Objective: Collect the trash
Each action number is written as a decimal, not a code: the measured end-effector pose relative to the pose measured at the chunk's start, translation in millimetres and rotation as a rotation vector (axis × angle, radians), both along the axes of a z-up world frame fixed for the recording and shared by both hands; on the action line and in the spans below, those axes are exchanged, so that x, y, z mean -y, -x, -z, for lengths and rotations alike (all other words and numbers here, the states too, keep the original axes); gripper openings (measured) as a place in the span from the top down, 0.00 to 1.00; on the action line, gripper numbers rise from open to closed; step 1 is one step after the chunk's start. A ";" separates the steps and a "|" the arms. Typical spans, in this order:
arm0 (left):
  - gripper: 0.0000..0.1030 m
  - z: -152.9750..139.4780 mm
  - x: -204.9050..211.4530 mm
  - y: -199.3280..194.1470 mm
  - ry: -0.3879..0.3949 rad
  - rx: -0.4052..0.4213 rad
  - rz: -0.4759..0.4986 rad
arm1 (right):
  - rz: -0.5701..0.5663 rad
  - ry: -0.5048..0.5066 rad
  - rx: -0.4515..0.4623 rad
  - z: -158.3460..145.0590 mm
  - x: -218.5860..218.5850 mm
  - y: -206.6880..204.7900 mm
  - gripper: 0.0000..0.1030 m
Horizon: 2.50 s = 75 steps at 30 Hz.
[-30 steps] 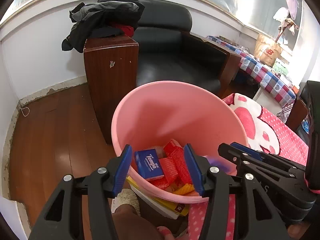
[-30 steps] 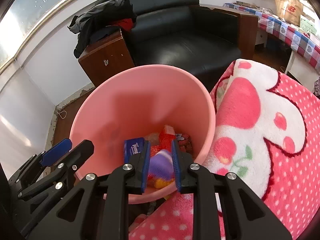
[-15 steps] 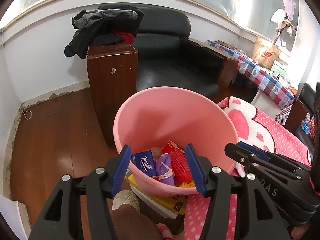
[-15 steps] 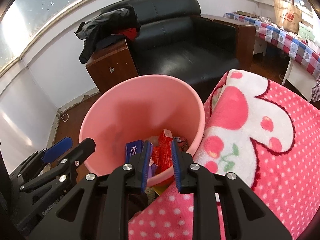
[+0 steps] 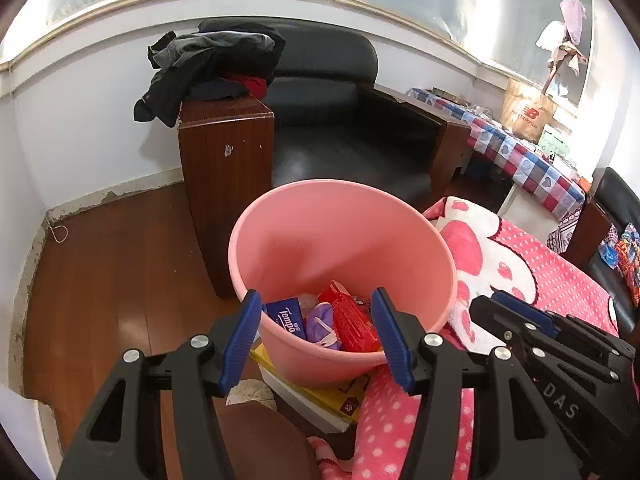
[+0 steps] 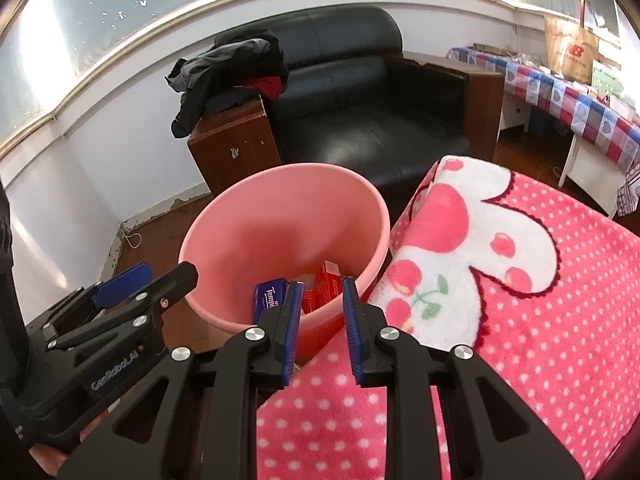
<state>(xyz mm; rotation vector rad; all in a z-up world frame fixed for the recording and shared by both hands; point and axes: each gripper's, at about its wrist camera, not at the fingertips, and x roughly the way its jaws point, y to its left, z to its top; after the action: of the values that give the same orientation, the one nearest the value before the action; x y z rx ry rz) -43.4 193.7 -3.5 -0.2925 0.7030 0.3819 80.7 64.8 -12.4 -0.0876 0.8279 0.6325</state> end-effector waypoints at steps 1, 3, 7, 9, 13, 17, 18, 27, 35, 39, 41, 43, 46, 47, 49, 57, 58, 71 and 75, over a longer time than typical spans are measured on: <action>0.45 -0.8 1.4 1.7 -0.001 0.002 -0.002 | -0.001 0.001 0.008 -0.9 1.1 2.5 0.79; 0.45 -3.3 3.3 3.9 -0.002 0.007 -0.004 | -0.001 0.005 0.024 -3.0 3.9 7.0 0.79; 0.45 -7.5 10.3 11.7 -0.007 0.020 -0.011 | 0.004 0.012 0.043 -4.1 9.3 15.8 0.79; 0.45 -9.1 14.1 15.7 -0.010 0.023 -0.012 | 0.007 0.014 0.052 -4.6 11.8 19.7 0.79; 0.45 -11.3 18.9 22.4 -0.014 0.025 -0.010 | 0.010 0.025 0.069 -4.4 17.4 28.6 0.79; 0.45 -13.7 21.7 27.0 -0.018 0.030 -0.014 | 0.018 0.022 0.095 -6.6 24.0 36.0 0.69; 0.45 -14.2 22.4 27.6 -0.017 0.030 -0.014 | 0.025 0.014 0.109 -8.3 27.0 38.6 0.60; 0.45 -19.3 35.8 37.6 -0.037 0.054 0.003 | 0.034 0.005 0.159 -16.2 37.7 53.2 0.55; 0.45 -23.1 41.8 43.7 -0.043 0.067 0.011 | 0.040 -0.002 0.163 -16.9 42.5 59.1 0.55; 0.41 -25.2 42.7 46.5 -0.045 0.072 0.013 | 0.041 -0.005 0.170 -18.4 43.5 61.5 0.55; 0.41 -26.1 43.6 48.0 -0.045 0.076 0.014 | 0.042 -0.006 0.171 -19.2 44.2 61.6 0.55; 0.40 -26.8 44.4 49.8 -0.044 0.081 0.013 | 0.041 -0.009 0.172 -19.8 44.3 62.6 0.55; 0.38 -28.1 44.6 51.9 -0.046 0.089 0.011 | 0.042 -0.012 0.178 -20.5 44.5 64.2 0.55; 0.38 -28.5 44.6 52.3 -0.046 0.091 0.011 | 0.042 -0.012 0.179 -20.9 44.5 64.7 0.55; 0.38 -29.3 44.8 53.6 -0.046 0.094 0.008 | 0.042 -0.012 0.182 -21.5 45.2 65.0 0.55; 0.38 -31.6 45.3 55.4 -0.050 0.101 0.006 | 0.042 -0.012 0.188 -22.7 44.5 67.4 0.55; 0.38 -32.0 45.5 55.4 -0.051 0.101 0.006 | 0.042 -0.013 0.188 -23.0 44.5 68.3 0.55; 0.38 -33.4 45.1 55.9 -0.055 0.101 0.006 | 0.043 -0.012 0.188 -23.3 44.3 68.7 0.55; 0.38 -36.7 42.3 55.0 -0.061 0.100 0.010 | 0.043 -0.011 0.189 -23.3 44.2 68.8 0.55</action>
<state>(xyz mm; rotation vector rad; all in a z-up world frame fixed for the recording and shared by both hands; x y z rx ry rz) -98.3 151.4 33.2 -0.2491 0.5932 0.3758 11.8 20.6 10.9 -0.1177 0.6424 0.5786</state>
